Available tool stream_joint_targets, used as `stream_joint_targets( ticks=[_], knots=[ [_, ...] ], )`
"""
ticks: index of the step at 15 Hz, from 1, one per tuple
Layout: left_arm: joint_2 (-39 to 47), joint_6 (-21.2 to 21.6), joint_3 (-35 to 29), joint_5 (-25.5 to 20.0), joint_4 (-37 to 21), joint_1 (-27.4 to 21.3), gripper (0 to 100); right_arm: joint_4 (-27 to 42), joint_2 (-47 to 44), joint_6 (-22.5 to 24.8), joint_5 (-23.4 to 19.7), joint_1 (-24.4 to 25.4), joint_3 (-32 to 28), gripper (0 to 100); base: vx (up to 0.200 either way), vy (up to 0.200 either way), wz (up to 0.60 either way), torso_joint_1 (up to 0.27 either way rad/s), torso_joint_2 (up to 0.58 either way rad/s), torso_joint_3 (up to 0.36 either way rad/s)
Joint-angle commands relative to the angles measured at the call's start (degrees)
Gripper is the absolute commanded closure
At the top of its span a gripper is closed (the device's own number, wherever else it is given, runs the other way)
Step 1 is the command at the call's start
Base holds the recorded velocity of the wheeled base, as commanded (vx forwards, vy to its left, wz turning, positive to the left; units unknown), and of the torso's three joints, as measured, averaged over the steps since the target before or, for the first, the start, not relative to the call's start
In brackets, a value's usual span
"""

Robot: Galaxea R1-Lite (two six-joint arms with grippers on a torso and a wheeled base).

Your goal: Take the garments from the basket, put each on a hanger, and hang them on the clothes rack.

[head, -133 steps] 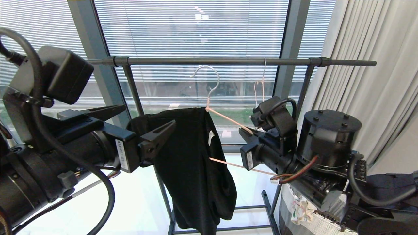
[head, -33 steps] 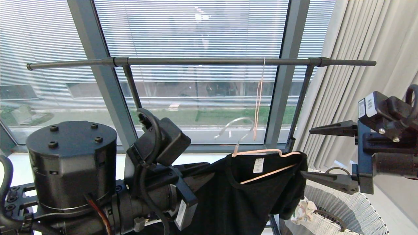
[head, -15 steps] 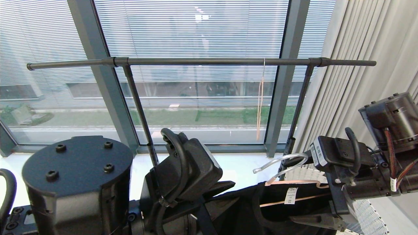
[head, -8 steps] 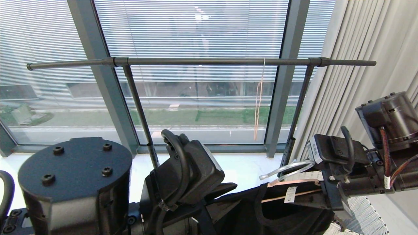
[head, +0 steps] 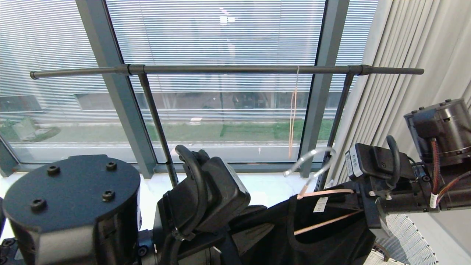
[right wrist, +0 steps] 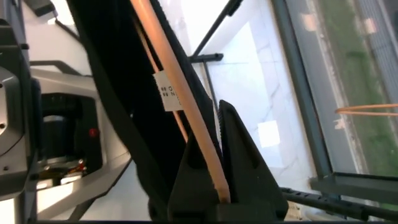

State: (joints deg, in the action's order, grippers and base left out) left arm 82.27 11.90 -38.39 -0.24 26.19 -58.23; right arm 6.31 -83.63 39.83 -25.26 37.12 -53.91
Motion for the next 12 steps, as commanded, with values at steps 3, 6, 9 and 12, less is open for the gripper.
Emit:
stream_joint_targets(
  ticks=[3,6,9,12],
  knots=[
    [-1.68,-0.12,0.42,0.33,-0.08,0.14,0,-6.67,3.21,4.91,-0.23,-0.21,3.37,100,0.000,0.000,0.00,0.000,0.00,0.000],
    [-2.65,-0.12,2.44,0.33,-0.08,0.67,0,-11.59,5.40,7.28,-0.14,-0.38,5.83,100,0.000,0.000,0.00,0.000,0.00,0.000],
    [-8.09,-0.03,9.56,2.09,-0.08,1.28,0,-13.79,7.69,7.19,-0.05,-4.34,7.15,100,0.000,0.000,0.00,0.000,0.00,0.000],
    [-14.77,0.32,16.77,2.35,-0.17,5.76,0,-14.05,8.04,6.93,-0.49,-7.50,6.89,100,0.000,0.000,0.00,0.000,0.00,0.000]
  ],
)
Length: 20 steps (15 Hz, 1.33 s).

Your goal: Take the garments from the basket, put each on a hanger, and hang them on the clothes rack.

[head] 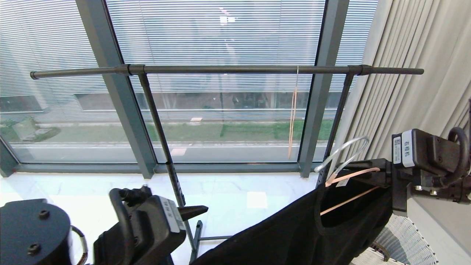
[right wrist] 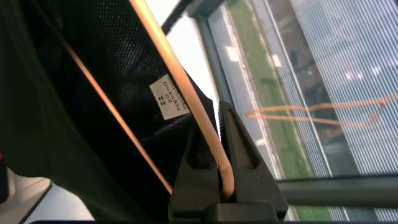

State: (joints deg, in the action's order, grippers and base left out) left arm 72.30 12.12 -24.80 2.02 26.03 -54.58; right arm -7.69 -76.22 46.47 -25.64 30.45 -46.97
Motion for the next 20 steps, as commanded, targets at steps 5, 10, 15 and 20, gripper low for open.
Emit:
stream_joint_targets(
  ticks=[5,10,15,20],
  knots=[
    [-4.98,0.01,6.07,0.17,-0.01,4.57,0,-2.24,0.63,-2.53,0.15,-0.92,-0.05,100,0.000,0.000,0.00,0.000,0.00,0.000],
    [-2.25,0.19,6.25,0.79,-0.10,10.54,0,-2.33,0.98,-2.53,0.15,-0.66,-0.14,100,0.000,0.000,0.00,0.000,0.00,0.000],
    [-1.64,3.88,8.54,0.61,-0.10,10.54,100,-3.82,0.89,-3.40,0.32,-0.39,-0.14,100,0.000,0.000,0.00,0.000,0.00,0.000],
    [-0.85,3.79,8.45,1.05,-0.10,13.71,100,-3.82,1.07,-4.63,0.59,-0.48,0.21,100,0.000,0.000,0.00,0.000,0.00,0.000]
  ],
)
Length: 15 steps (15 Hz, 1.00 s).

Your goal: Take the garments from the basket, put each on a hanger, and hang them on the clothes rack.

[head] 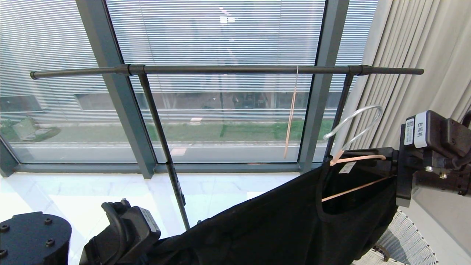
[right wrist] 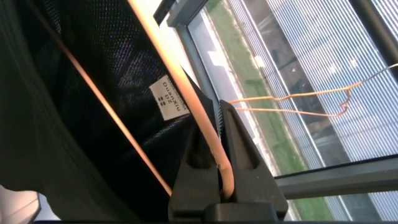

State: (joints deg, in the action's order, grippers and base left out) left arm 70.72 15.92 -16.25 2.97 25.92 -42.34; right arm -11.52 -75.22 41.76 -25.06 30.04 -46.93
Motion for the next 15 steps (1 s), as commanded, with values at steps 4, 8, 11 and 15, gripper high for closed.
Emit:
stream_joint_targets(
  ticks=[4,8,11,15],
  knots=[
    [1.44,0.08,0.08,3.35,0.01,8.32,100,-1.22,1.21,-2.48,0.81,-2.00,0.79,100,0.000,0.000,0.00,0.000,0.00,0.000],
    [1.79,0.08,-0.10,4.32,0.10,15.09,100,-3.95,1.48,-5.64,3.00,-2.79,1.05,100,0.000,0.000,0.00,0.000,0.00,0.000],
    [1.44,0.34,-0.62,4.23,0.19,12.98,100,-3.95,1.39,-5.64,3.09,-2.79,1.14,100,0.000,0.000,0.00,0.000,0.00,0.000],
    [0.91,0.08,-1.15,4.41,0.19,11.66,0,-3.95,2.35,-6.17,7.22,-2.79,2.11,100,0.000,0.000,0.00,0.000,0.00,0.000]
  ],
)
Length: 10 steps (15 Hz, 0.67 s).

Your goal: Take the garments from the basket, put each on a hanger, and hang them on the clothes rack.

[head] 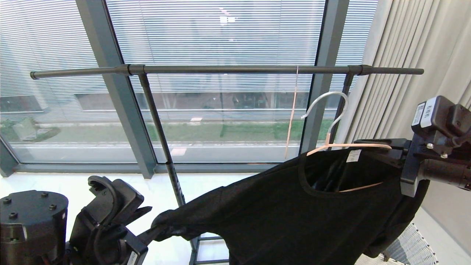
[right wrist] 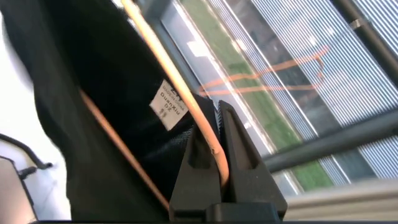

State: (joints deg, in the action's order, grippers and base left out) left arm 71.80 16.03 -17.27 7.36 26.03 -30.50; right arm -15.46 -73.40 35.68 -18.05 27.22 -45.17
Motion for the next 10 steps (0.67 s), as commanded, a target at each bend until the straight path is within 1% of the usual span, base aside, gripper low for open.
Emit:
stream_joint_targets(
  ticks=[1,3,5,7,8,9,10],
  knots=[
    [-0.70,-0.12,-0.30,0.11,0.08,0.00,0,0.08,1.07,-1.14,2.15,0.02,1.13,100,0.000,0.000,0.00,0.000,0.00,0.000],
    [-1.14,-1.00,-1.80,2.83,0.08,1.76,0,0.08,3.70,-6.33,10.50,-0.06,4.56,100,0.000,0.000,0.00,0.000,0.00,0.000],
    [-1.14,-2.67,-3.20,7.14,0.08,4.05,0,0.16,6.60,-13.45,20.16,-0.15,8.78,100,0.000,0.000,0.00,0.000,0.00,0.000],
    [-1.23,-3.37,-3.56,9.16,0.08,5.80,0,0.52,8.10,-19.07,27.72,-1.91,11.68,100,0.000,0.000,0.00,0.000,0.00,0.000],
    [-1.23,-3.37,-3.73,9.86,0.08,6.51,0,0.87,8.62,-19.60,30.10,-4.02,12.56,100,0.000,0.000,0.00,0.000,0.00,0.000],
    [-1.14,-3.37,-3.82,10.57,0.08,6.95,0,2.36,9.33,-19.60,30.97,-7.62,13.09,100,0.000,0.000,0.00,0.000,0.00,0.000],
    [-1.23,-3.37,-4.00,11.18,0.08,7.03,0,5.26,10.21,-19.51,31.15,-11.14,12.91,100,0.000,0.000,0.00,0.000,0.00,0.000]
  ],
)
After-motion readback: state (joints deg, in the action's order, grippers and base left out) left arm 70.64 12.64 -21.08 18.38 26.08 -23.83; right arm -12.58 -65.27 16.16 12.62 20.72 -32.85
